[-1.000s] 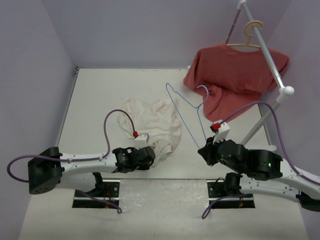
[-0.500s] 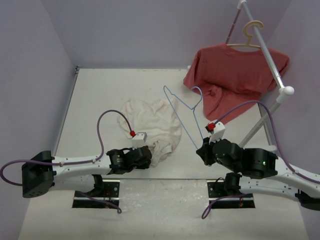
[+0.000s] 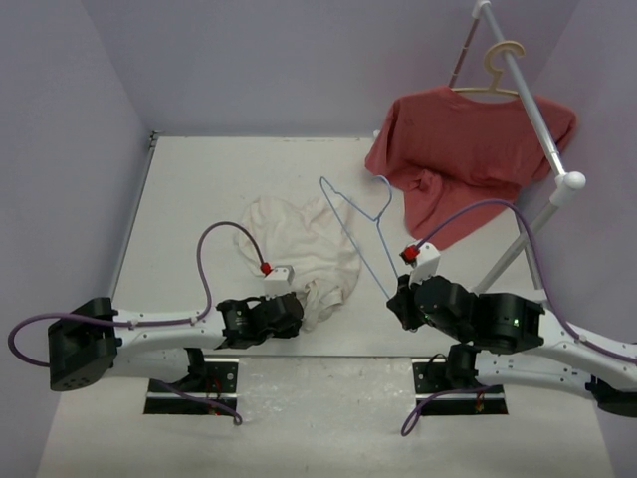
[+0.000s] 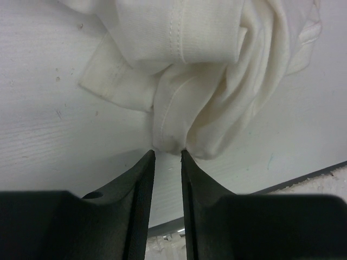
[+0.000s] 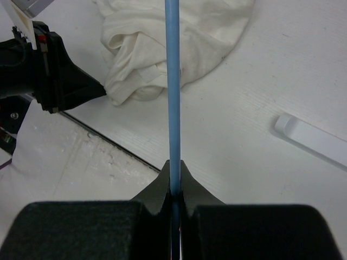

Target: Place the t-shirt on the hanger

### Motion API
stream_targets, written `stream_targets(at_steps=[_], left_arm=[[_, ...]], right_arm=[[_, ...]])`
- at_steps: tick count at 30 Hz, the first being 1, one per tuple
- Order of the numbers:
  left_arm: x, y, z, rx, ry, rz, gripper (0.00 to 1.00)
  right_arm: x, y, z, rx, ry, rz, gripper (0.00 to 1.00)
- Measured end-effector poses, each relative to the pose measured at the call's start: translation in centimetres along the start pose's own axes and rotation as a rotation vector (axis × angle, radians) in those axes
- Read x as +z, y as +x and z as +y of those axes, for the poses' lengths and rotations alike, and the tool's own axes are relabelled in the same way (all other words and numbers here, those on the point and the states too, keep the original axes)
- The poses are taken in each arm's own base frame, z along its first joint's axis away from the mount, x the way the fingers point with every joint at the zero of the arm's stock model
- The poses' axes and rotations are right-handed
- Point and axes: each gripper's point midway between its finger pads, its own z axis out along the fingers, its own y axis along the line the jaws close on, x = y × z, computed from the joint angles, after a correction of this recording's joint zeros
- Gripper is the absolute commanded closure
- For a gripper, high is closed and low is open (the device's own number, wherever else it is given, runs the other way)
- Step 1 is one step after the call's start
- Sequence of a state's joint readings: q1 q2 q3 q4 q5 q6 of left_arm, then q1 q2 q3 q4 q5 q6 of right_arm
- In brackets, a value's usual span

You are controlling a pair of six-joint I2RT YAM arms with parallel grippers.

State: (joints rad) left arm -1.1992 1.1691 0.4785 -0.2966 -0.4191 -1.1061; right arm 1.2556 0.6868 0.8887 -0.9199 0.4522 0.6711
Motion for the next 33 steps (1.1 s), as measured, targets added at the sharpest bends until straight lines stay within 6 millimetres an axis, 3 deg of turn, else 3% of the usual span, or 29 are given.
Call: stream_targets(at_steps=[8, 17, 33], left_arm=[[-1.1, -1.3, -1.1, -0.029, 0.060, -0.041, 0.71], [0.3, 0.0, 0.0, 0.017, -0.003, -0.007, 0.73], [0.4, -0.6, -1.0, -0.003, 0.059, -0.044, 0.70]], right_arm=[[0.1, -0.2, 0.3, -0.007, 0.005, 0.007, 1.00], [0.3, -0.2, 0.4, -0.017, 0.007, 0.014, 1.00], [0.9, -0.1, 0.8, -0.040, 0.016, 0.037, 1.00]])
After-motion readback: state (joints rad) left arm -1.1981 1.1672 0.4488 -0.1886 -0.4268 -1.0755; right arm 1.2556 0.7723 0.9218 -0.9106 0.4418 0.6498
